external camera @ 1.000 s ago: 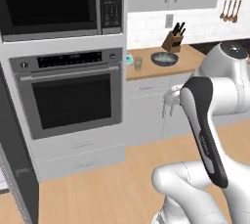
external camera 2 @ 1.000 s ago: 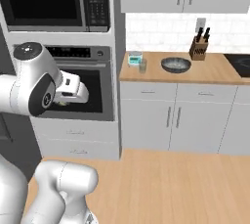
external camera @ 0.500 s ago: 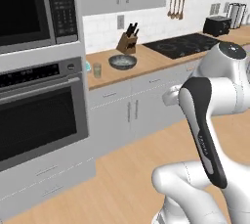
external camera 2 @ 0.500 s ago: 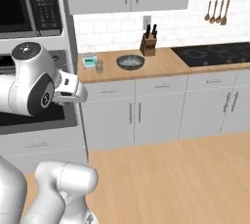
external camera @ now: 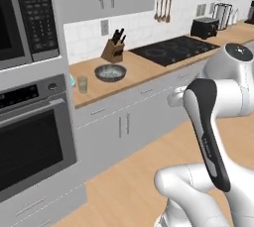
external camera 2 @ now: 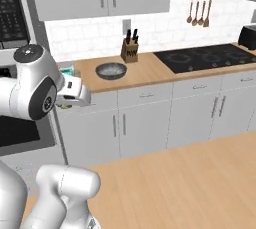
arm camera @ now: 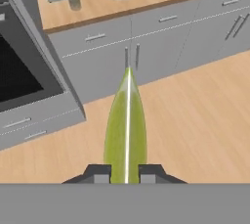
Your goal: Grab a lemon wedge from the fridge and one ice cube from the ice bowl, and put them in the glass of lemonade.
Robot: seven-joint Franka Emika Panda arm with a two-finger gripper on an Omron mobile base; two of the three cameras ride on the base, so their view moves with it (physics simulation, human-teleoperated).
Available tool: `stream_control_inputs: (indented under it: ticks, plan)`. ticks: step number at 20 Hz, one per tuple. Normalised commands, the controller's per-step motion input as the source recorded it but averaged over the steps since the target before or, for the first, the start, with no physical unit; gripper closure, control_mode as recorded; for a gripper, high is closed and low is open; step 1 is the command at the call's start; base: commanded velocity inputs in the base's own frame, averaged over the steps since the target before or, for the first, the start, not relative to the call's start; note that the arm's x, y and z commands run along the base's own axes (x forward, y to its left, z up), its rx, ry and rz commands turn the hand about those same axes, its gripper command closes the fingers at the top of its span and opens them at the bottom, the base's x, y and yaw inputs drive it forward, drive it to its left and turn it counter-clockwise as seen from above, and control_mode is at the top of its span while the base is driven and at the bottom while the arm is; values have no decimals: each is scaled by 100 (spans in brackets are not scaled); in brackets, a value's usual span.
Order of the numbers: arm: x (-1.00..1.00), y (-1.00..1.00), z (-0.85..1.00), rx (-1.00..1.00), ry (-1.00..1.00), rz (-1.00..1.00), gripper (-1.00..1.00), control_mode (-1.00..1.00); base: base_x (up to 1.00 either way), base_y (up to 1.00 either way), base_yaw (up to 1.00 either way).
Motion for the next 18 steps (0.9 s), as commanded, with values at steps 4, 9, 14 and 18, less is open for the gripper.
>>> stream_control_inputs:
  ticks: [4, 9, 14, 18]
  plan:
    - [0, 0, 0, 0, 0, 0, 100, 100, 100, -4, 2]
    - [0, 0, 0, 0, 0, 0, 100, 100, 94, 0, 20]
    - [0, 0, 0, 0, 0, 0, 100, 100, 65, -16, 42]
    - [0, 0, 0, 0, 0, 0, 100, 100, 31, -80, 52]
